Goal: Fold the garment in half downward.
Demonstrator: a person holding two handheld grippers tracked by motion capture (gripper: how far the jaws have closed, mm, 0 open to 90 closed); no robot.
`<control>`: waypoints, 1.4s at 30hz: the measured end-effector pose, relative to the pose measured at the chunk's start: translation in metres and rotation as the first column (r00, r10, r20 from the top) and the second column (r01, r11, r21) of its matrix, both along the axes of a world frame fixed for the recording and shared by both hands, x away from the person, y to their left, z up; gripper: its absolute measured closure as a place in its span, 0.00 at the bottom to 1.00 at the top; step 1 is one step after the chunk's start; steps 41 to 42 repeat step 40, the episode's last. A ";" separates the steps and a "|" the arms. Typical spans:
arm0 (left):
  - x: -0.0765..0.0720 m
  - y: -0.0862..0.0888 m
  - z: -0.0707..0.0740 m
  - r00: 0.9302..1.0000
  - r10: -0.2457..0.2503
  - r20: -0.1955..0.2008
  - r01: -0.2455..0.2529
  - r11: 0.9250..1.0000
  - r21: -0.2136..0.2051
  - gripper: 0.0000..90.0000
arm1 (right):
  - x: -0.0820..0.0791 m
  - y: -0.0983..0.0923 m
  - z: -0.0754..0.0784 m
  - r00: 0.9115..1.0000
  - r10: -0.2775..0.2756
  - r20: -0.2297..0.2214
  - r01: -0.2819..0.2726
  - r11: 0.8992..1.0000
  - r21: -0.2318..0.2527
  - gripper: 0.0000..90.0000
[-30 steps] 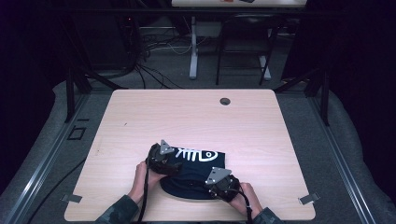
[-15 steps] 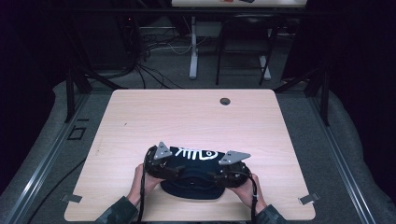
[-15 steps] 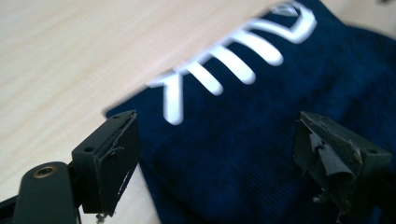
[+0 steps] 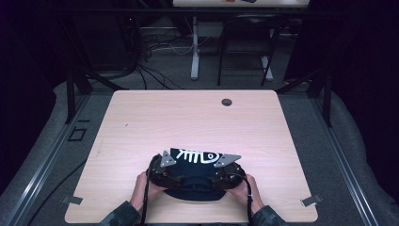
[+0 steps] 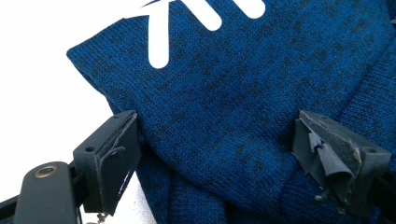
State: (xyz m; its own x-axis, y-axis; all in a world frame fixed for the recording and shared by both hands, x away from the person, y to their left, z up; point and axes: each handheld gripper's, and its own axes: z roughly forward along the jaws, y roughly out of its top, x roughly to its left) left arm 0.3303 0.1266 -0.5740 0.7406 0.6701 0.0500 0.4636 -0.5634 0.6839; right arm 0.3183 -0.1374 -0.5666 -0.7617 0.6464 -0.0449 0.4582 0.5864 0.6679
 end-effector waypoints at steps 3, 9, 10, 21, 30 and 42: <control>0.004 0.000 -0.003 1.000 0.004 -0.026 -0.005 1.000 -0.024 0.17 | 0.006 -0.001 -0.001 1.000 0.004 0.009 -0.004 1.000 -0.012 0.33; 0.012 -0.003 -0.006 0.999 0.028 -0.039 -0.030 0.998 -0.051 0.17 | 0.024 -0.010 -0.007 0.998 -0.049 -0.047 0.051 0.998 0.043 0.23; 0.012 -0.003 -0.006 0.999 0.031 -0.039 -0.033 0.998 -0.054 0.17 | 0.026 -0.011 -0.007 0.997 -0.050 -0.054 0.052 0.998 0.039 0.22; 0.018 -0.004 -0.008 0.998 0.047 -0.039 -0.049 0.996 -0.075 0.17 | 0.035 -0.011 -0.009 0.994 -0.084 -0.063 0.087 0.996 0.035 0.16; 0.015 0.008 0.007 0.998 0.066 0.016 -0.063 0.990 -0.125 0.00 | 0.029 -0.021 0.001 0.994 -0.103 -0.024 0.105 0.989 0.104 0.03; 0.011 0.061 0.015 0.990 0.132 0.038 -0.128 0.986 -0.104 0.00 | 0.011 -0.081 0.017 0.976 -0.216 -0.001 0.215 0.971 0.108 0.02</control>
